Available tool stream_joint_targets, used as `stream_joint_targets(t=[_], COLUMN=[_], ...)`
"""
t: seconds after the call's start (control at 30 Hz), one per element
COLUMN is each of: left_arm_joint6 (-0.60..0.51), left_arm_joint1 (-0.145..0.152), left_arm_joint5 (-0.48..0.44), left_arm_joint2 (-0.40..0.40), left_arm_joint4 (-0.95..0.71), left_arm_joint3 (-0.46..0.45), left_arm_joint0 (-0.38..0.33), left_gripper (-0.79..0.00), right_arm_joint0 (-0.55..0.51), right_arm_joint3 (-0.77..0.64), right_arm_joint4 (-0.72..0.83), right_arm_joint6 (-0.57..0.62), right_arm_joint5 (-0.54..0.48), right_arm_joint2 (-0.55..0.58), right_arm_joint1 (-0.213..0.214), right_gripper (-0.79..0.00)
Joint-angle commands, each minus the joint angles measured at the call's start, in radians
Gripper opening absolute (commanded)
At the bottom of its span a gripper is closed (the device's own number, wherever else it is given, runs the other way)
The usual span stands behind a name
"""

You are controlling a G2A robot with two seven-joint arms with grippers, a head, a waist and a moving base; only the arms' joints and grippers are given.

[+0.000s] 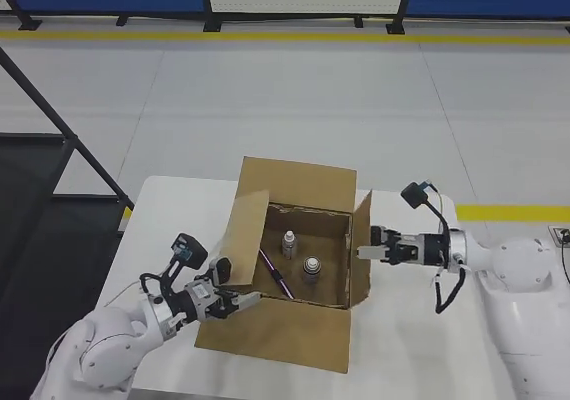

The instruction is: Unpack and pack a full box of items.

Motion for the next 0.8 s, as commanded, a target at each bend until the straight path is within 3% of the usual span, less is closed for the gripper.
stream_joint_targets(t=[0.0, 0.4, 0.77], left_arm_joint6=[-0.003, -0.002, 0.006], left_arm_joint1=[-0.001, -0.006, -0.004], left_arm_joint5=[0.004, 0.017, -0.007], left_arm_joint2=[0.019, 0.093, 0.116], left_arm_joint4=[0.002, -0.004, -0.013], left_arm_joint3=[0.009, 0.091, 0.139], left_arm_joint0=[-0.010, -0.075, -0.092], left_gripper=[0.000, 0.000, 0.000], right_arm_joint0=[0.030, 0.183, 0.211], right_arm_joint3=[0.036, 0.298, 0.362], right_arm_joint4=[0.042, 0.075, -0.068], right_arm_joint6=[-0.010, -0.142, -0.298], right_arm_joint5=[-0.010, -0.052, -0.032], right_arm_joint2=[-0.041, -0.249, -0.358], right_arm_joint1=[-0.001, -0.035, -0.051], right_gripper=[0.000, 0.000, 0.000])
